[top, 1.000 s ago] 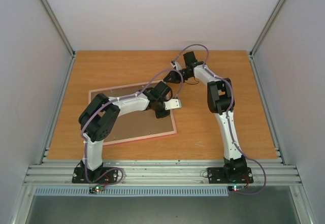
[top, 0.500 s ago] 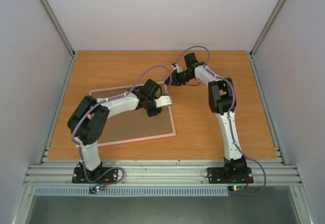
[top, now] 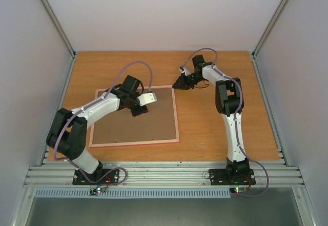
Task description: Put the photo into the frame
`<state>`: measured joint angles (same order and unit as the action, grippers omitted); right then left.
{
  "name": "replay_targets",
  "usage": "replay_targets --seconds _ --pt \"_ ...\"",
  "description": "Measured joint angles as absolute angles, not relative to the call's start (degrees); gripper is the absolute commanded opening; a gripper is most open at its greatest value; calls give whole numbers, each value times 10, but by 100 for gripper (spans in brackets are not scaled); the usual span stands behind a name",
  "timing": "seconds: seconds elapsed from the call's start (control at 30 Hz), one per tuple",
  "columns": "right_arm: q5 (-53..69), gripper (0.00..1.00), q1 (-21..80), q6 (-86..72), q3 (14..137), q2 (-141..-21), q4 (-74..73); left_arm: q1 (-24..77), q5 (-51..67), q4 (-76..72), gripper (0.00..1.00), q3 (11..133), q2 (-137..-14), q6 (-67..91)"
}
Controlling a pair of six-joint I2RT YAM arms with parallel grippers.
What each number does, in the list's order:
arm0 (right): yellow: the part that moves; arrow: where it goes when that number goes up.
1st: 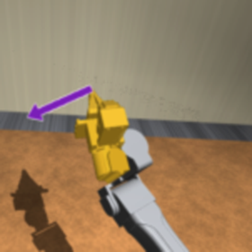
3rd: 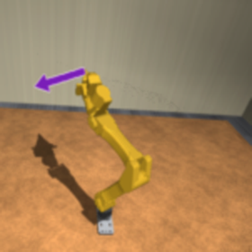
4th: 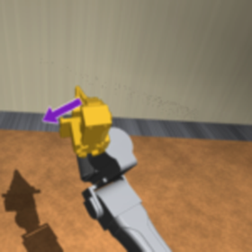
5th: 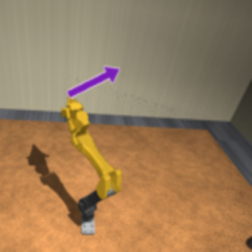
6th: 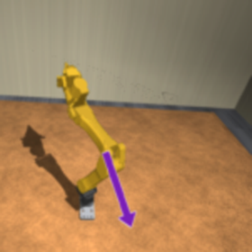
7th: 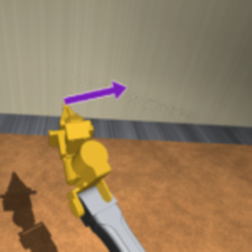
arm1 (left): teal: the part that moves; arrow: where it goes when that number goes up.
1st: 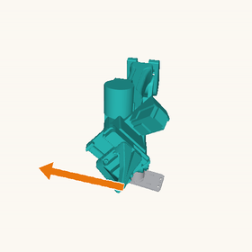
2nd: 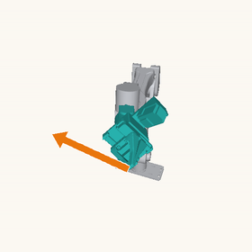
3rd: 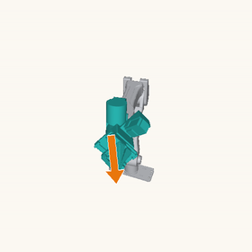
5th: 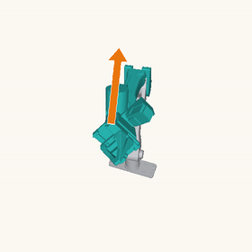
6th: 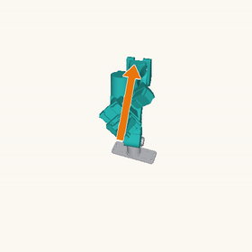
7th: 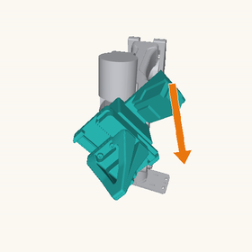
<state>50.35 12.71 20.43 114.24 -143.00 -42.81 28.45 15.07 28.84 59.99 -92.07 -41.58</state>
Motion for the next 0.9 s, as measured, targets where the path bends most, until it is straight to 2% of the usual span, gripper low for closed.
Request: replay_targets --seconds 0.37,0.5,0.6,0.73,0.9 --pt "469 16 62 235 1058 -1364 -475 254 164 420 60 539 -818 -468" --pt "456 17 44 247 1022 -1337 -488 254 168 461 63 502 -779 -503" --pt "451 22 30 250 1001 -1323 -495 266 169 475 63 483 -766 -519" --pt "451 34 14 252 981 -1310 -495 306 161 470 63 468 -769 -520" --pt "455 44 -3 248 952 -1273 -494 355 155 450 59 448 -777 -509"
